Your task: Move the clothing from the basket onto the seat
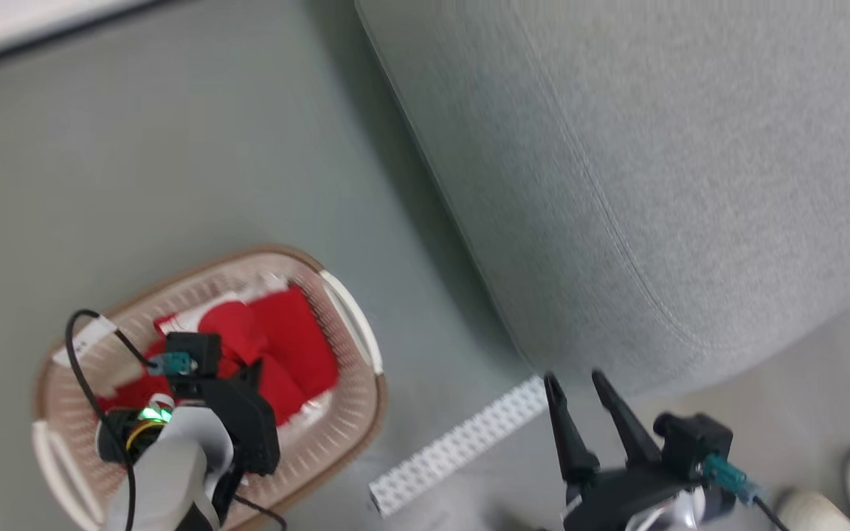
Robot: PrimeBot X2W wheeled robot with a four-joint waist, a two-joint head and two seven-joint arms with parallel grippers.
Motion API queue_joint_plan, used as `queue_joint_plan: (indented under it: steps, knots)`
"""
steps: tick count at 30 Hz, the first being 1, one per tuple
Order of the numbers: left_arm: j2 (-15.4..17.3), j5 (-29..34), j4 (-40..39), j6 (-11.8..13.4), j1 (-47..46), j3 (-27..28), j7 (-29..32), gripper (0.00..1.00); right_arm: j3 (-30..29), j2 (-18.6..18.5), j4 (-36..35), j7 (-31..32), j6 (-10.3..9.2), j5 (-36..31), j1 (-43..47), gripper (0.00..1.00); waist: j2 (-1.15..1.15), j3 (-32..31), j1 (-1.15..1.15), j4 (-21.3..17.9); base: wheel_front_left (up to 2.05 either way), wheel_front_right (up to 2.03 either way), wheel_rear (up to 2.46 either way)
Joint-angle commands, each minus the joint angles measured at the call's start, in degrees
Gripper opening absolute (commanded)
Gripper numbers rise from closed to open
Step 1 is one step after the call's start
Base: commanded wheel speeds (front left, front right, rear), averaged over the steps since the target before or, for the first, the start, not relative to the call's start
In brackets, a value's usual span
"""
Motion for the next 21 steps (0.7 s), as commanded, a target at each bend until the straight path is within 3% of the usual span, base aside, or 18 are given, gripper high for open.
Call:
queue_joint_plan:
  steps: [1, 6, 14, 21]
  knots:
    - [-0.4, -1.8, -1.0, -0.9, 2.2, -1.3, 0.1, 0.00, -0.4, -0.7, 0.5, 0.7, 0.02, -0.7, 2.0, 1.00, 0.00, -15.8, 0.01, 11.9, 0.00, 0.00, 0.00]
    - [-0.5, -12.3, -10.0, -1.7, 7.0, -9.1, 2.7, 0.00, 0.3, -2.6, 0.1, 4.4, 0.02, -1.9, 5.2, 1.00, 0.00, -24.2, 0.01, 17.4, 0.00, 0.00, 0.00]
    - [-0.4, -23.9, -23.3, 6.2, 10.6, -20.7, 3.7, 0.00, 2.8, -5.7, -4.1, 10.6, 0.02, -1.3, 9.2, 1.00, 0.00, -34.8, 0.01, 22.9, 0.00, 0.00, 0.00]
    - [-0.3, -26.3, -29.1, 9.3, 7.9, -24.1, 4.1, 0.00, 4.0, -5.2, -6.7, 13.4, 0.02, -0.6, 10.4, 1.00, 0.00, -39.2, 0.01, 24.7, 0.00, 0.00, 0.00]
